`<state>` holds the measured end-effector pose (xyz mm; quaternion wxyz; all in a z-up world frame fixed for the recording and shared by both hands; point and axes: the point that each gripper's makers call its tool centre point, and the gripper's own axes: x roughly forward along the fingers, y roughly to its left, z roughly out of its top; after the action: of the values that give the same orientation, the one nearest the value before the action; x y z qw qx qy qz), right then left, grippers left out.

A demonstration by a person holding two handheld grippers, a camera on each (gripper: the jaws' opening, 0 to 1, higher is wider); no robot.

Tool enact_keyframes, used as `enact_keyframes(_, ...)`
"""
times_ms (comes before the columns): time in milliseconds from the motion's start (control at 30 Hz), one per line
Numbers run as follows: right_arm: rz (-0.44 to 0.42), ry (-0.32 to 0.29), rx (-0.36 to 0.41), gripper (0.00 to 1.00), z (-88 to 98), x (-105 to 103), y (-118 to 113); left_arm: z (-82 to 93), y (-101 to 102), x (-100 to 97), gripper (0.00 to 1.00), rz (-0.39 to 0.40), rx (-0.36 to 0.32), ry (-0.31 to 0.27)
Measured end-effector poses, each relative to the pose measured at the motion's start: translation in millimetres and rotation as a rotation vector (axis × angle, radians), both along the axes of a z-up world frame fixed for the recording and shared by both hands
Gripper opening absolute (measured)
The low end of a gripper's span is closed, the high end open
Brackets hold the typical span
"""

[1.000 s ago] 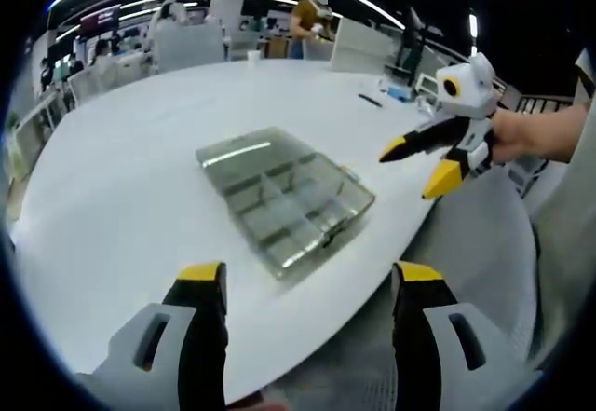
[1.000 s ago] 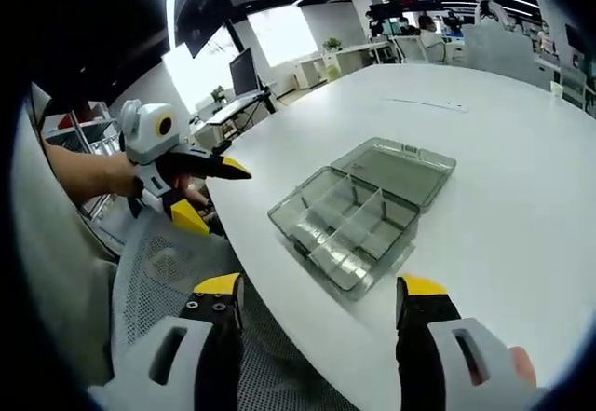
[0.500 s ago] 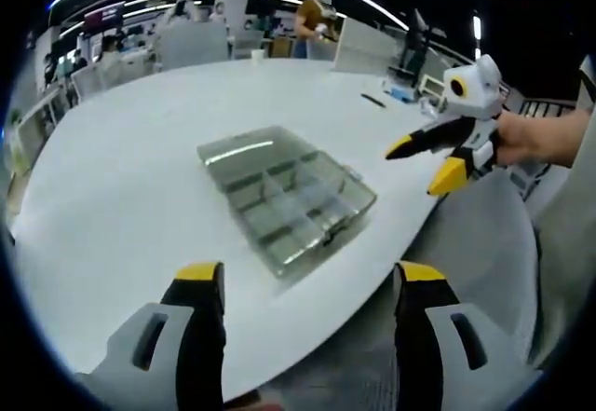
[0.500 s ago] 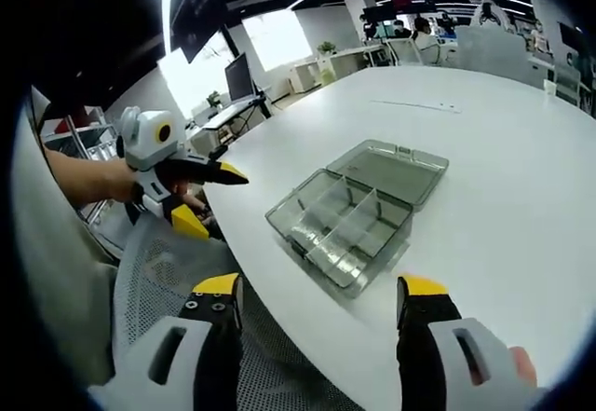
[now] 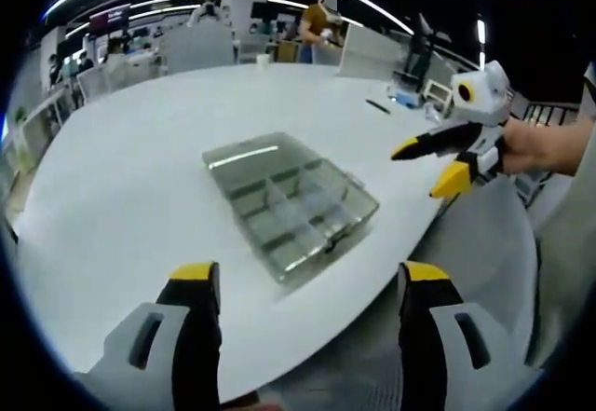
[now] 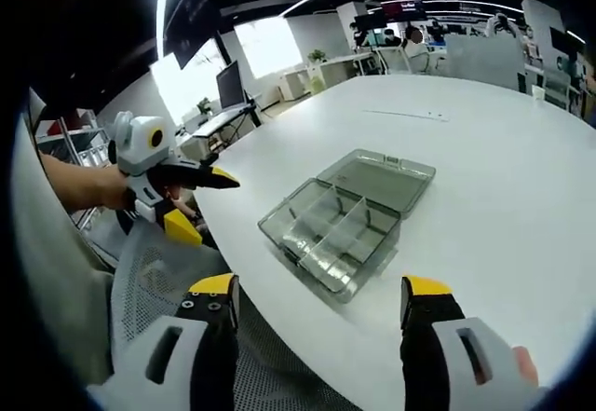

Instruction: Insert the divider into the dual guide fixture by aligning both edges with the guide slots and pushing it downward to the bottom, including one-sided entry, uneven engagement, binding, and posture correction.

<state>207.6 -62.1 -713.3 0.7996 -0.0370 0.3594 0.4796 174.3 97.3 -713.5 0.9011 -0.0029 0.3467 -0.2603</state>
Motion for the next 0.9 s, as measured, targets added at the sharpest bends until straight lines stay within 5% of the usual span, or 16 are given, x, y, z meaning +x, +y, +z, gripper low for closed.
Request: enact_keyframes(900,-0.113,-0.067,0.012,0.79,-0.5,-4.6,-17.5,5.7,19.3,-1.5,0.90,0.171,0.027,-0.057)
